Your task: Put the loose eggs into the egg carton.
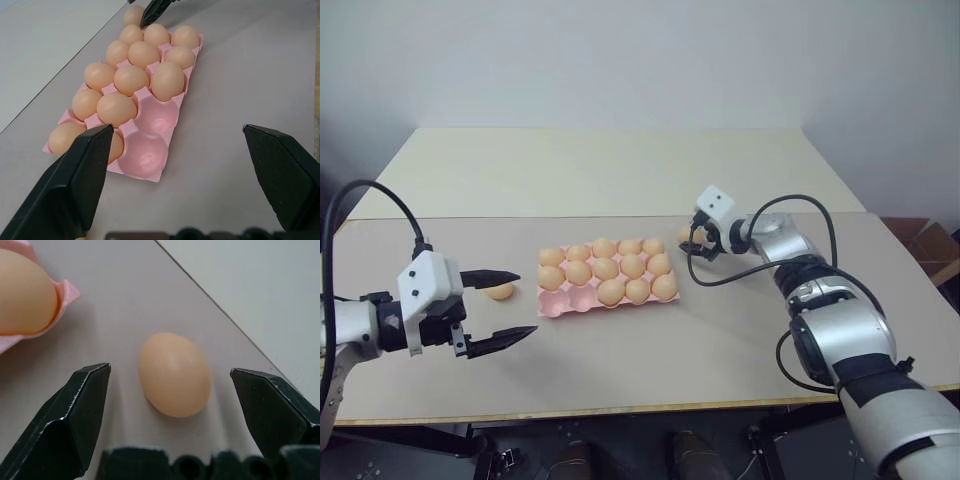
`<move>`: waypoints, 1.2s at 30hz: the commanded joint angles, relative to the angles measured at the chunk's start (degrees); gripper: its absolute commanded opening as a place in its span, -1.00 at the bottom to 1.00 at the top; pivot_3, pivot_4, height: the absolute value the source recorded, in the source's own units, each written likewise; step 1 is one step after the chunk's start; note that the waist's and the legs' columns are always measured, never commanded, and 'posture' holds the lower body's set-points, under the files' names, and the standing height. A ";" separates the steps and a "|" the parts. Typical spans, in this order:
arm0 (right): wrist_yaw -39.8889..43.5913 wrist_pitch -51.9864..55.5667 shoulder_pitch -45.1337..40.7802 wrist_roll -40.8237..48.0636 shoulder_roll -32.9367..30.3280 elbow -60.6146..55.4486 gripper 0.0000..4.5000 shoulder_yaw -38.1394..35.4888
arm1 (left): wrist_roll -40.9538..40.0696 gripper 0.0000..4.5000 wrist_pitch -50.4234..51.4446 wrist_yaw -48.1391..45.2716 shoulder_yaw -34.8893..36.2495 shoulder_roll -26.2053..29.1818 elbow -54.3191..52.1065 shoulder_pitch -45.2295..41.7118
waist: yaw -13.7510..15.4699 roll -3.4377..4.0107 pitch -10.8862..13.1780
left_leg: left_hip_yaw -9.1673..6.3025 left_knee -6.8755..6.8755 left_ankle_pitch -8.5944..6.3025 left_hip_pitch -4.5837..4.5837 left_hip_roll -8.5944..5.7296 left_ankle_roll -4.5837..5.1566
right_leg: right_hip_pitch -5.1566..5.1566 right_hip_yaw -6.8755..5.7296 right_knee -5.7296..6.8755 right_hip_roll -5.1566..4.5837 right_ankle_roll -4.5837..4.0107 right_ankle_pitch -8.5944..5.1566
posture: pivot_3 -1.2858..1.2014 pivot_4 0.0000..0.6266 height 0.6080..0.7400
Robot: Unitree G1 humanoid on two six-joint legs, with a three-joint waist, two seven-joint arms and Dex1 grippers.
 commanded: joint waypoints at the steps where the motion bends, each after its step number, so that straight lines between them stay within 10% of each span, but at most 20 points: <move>1: -1.41 -2.06 -2.75 -0.17 0.59 0.64 0.98 -1.91 | -0.51 1.00 -0.60 -0.01 1.25 0.89 -1.12 -0.36 | -0.11 0.00 0.00 | 0.00 0.00 0.00 0.00 0.00 0.00 | 0.00 0.00 0.00 0.00 0.00 0.00 | 0.03 -0.52 1.00; 17: -4.60 -3.35 -2.59 -1.56 2.44 3.67 0.98 -3.94 | -0.56 1.00 -0.23 0.25 1.72 1.00 -1.77 0.42 | -1.07 0.01 0.01 | -0.04 0.00 0.00 -0.01 0.00 0.00 | 0.01 -0.01 0.01 0.00 0.01 0.00 | 0.03 -0.52 1.00; 30: -5.15 -3.88 -1.85 -2.97 2.96 3.69 -0.99 -4.12 | -0.56 1.00 -0.11 0.54 2.03 0.89 -2.19 1.08 | -1.14 0.02 0.01 | -0.05 0.00 0.00 0.00 0.00 0.00 | 0.01 -0.01 0.01 0.00 0.01 0.00 | 0.03 -0.52 1.00; 36: -4.23 -5.80 -1.73 -4.16 2.58 2.78 -0.99 -3.46 | -0.62 1.00 -0.29 0.37 2.34 0.85 -1.98 1.24 | -1.15 0.02 0.01 | -0.05 0.00 0.00 0.00 0.00 0.00 | 0.01 -0.01 0.01 0.00 0.01 0.00 | 0.03 -0.52 1.00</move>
